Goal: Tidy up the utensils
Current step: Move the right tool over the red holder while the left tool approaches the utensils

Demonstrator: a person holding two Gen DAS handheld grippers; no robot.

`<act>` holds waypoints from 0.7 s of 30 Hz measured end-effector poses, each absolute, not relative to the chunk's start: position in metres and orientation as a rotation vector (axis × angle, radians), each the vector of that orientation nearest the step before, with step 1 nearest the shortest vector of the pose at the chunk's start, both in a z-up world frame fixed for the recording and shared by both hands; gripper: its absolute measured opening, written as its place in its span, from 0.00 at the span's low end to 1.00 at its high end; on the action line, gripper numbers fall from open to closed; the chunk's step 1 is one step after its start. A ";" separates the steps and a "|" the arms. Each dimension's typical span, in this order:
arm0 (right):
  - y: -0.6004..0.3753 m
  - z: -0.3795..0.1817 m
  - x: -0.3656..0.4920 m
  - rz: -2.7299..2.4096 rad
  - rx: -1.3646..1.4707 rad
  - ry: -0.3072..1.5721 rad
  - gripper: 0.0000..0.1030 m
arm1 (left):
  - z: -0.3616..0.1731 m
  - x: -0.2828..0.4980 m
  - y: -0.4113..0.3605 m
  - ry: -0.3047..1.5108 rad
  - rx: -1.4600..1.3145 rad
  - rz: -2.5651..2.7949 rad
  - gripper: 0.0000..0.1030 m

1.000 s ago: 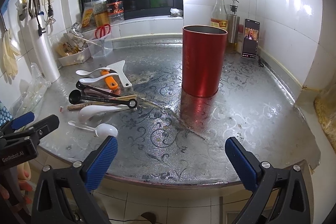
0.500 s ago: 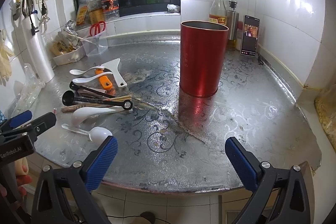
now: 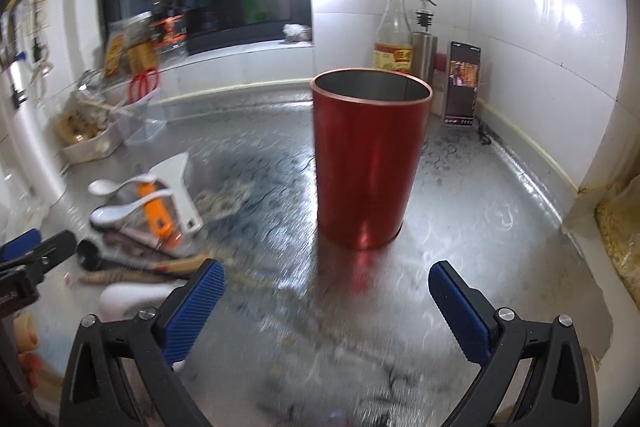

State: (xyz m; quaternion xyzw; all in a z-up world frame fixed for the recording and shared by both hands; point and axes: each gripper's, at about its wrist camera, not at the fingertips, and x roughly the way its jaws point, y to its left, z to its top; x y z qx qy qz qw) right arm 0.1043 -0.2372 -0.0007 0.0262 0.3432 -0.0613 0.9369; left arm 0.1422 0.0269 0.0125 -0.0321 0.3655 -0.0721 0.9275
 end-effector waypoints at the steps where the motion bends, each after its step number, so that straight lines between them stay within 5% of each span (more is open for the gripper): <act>1: -0.238 -0.001 0.110 -0.139 0.055 0.703 1.00 | 0.012 0.148 0.028 0.754 -0.067 -0.151 1.00; 21: -0.276 0.001 0.194 -0.117 -0.014 0.716 1.00 | 0.003 0.195 0.008 0.804 -0.177 -0.026 1.00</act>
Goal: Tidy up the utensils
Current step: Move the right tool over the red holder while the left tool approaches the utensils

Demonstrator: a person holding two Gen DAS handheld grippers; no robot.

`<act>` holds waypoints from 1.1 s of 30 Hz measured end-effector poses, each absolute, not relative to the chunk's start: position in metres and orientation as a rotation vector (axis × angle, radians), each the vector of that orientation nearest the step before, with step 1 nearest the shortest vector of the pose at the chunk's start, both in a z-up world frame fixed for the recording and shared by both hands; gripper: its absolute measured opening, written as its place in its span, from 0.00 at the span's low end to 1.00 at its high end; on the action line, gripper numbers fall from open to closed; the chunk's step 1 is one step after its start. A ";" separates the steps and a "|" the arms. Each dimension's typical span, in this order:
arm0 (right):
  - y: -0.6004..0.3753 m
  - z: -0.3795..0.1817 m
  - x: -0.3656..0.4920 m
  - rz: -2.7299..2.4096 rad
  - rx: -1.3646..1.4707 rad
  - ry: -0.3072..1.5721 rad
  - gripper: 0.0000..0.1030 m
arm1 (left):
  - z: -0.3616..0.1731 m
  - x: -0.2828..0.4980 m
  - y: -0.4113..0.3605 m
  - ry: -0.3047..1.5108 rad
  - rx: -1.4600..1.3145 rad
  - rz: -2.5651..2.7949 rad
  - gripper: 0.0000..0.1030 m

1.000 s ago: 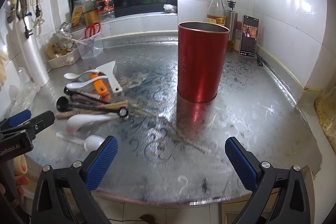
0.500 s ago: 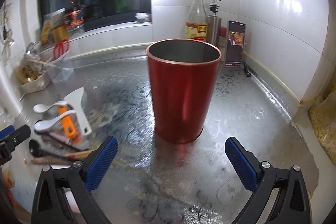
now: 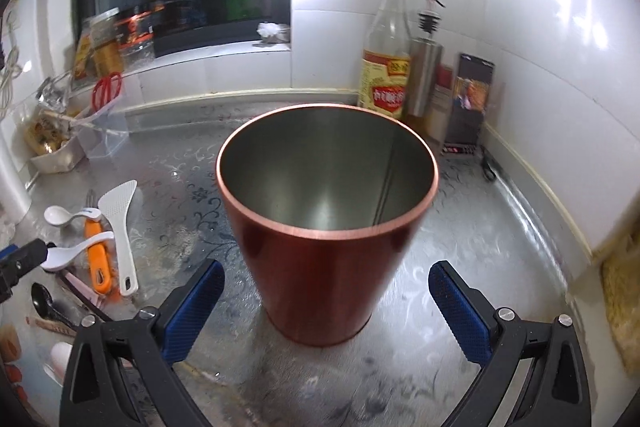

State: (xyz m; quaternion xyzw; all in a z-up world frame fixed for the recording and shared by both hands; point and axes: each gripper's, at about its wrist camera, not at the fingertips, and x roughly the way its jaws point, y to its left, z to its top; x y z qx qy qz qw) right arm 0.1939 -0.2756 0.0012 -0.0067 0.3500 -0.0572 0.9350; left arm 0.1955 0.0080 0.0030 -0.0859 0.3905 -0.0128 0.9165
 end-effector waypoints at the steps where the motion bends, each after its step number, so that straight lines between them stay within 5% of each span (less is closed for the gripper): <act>1: -0.276 0.001 0.196 -0.101 -0.019 0.714 1.00 | 0.003 0.195 0.006 0.809 -0.183 -0.019 1.00; 18: -0.292 -0.002 0.220 0.050 -0.063 0.672 1.00 | 0.002 0.166 -0.010 0.827 -0.225 0.178 1.00; 23: -0.293 -0.001 0.217 0.093 -0.068 0.665 0.89 | 0.000 0.156 -0.017 0.844 -0.228 0.207 1.00; 33: -0.295 -0.001 0.205 0.081 -0.057 0.667 0.88 | 0.000 0.150 0.000 0.849 -0.254 0.223 1.00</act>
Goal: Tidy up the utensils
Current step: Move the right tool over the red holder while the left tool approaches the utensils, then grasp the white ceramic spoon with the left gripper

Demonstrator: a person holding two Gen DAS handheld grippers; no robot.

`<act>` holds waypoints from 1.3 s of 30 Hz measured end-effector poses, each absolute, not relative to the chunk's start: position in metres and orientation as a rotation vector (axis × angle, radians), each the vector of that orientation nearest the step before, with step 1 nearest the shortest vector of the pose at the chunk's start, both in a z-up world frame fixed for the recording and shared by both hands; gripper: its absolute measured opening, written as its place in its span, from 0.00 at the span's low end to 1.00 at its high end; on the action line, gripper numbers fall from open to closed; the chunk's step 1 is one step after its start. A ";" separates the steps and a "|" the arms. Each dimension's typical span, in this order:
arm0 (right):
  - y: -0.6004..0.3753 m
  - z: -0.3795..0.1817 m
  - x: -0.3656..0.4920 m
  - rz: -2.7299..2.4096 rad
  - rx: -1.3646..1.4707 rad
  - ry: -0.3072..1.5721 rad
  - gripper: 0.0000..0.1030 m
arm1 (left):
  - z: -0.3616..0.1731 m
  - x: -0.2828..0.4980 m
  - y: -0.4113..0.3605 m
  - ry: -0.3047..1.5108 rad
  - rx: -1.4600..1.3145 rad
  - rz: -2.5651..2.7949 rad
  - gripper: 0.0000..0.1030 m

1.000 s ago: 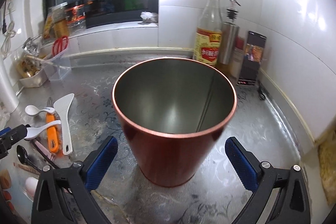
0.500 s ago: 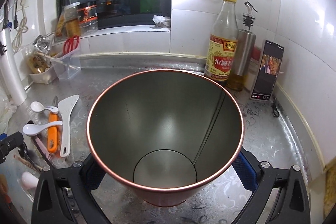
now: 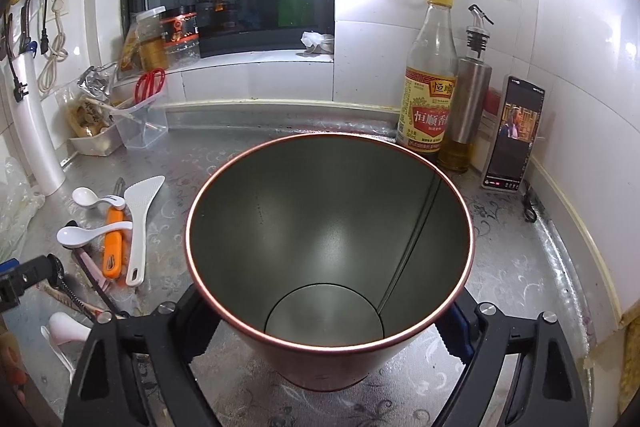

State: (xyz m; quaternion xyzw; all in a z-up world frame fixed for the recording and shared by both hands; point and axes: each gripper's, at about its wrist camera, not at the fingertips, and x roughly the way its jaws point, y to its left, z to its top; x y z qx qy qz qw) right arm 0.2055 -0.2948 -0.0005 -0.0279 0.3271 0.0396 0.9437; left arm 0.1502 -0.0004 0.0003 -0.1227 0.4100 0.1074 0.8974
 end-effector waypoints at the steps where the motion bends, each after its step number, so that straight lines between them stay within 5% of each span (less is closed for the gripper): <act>1: -0.294 0.000 0.203 0.075 -0.055 0.669 0.88 | 0.000 0.152 0.005 0.848 -0.267 0.223 1.00; 26: -0.279 0.004 0.181 0.015 0.010 0.678 0.88 | -0.013 0.186 0.076 0.919 -0.409 0.198 0.99; 28: -0.277 0.004 0.179 0.018 0.006 0.678 0.88 | -0.013 0.191 0.072 0.929 -0.398 0.173 0.89; 30: -0.275 0.003 0.179 0.019 0.005 0.678 0.88 | -0.014 0.198 0.068 0.950 -0.389 0.143 0.65; 39: -0.274 0.003 0.175 0.018 0.005 0.681 0.88 | -0.022 0.219 0.057 1.003 -0.382 0.093 0.34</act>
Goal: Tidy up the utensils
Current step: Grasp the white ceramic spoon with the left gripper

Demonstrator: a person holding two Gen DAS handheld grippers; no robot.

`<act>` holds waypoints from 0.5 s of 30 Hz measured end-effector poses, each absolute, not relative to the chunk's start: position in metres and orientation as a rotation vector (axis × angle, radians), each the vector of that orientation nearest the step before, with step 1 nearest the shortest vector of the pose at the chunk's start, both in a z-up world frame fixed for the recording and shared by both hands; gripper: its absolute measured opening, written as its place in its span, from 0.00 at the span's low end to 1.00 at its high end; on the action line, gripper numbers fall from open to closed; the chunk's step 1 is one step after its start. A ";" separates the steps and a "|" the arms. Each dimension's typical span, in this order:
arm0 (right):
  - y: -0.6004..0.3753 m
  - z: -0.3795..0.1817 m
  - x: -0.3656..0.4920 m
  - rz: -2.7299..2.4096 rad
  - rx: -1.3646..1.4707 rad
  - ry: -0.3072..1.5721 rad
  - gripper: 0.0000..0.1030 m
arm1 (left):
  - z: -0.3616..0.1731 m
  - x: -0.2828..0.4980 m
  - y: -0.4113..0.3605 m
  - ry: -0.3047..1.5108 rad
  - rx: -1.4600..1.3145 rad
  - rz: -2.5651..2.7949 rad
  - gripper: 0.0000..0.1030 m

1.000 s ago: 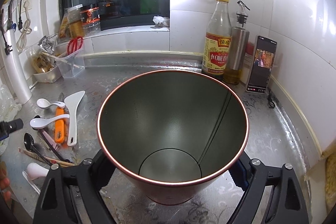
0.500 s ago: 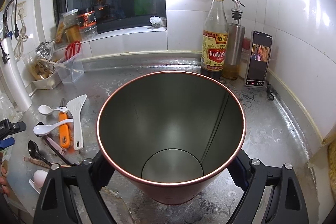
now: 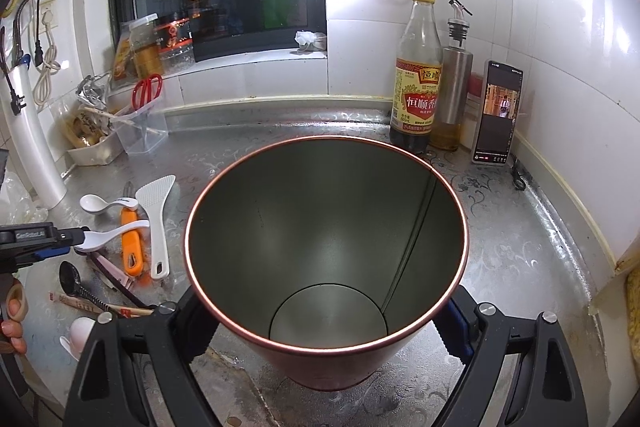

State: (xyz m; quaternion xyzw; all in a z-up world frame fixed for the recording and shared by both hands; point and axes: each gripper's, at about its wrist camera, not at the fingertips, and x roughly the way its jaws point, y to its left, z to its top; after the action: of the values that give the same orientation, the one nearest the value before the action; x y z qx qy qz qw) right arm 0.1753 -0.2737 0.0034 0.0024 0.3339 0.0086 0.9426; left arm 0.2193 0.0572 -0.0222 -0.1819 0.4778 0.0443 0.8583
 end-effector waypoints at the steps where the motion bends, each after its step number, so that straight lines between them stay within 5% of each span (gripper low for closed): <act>1: -0.274 0.003 0.175 0.018 0.004 0.681 0.88 | -0.023 0.221 0.056 1.005 -0.381 0.092 0.33; 7: -0.274 0.003 0.175 0.018 0.005 0.681 0.88 | -0.029 0.225 0.056 1.025 -0.392 0.109 0.27; 12: -0.274 0.004 0.175 0.018 0.005 0.681 0.88 | -0.034 0.227 0.057 1.029 -0.412 0.116 0.10; 15: -0.274 0.004 0.175 0.018 0.005 0.681 0.88 | -0.034 0.225 0.057 1.021 -0.410 0.124 0.08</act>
State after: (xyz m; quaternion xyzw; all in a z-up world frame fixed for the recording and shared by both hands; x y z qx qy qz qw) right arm 0.1749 -0.2737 0.0037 0.0022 0.3339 0.0090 0.9426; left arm 0.2248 0.0574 -0.0344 -0.1948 0.4848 0.0588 0.8506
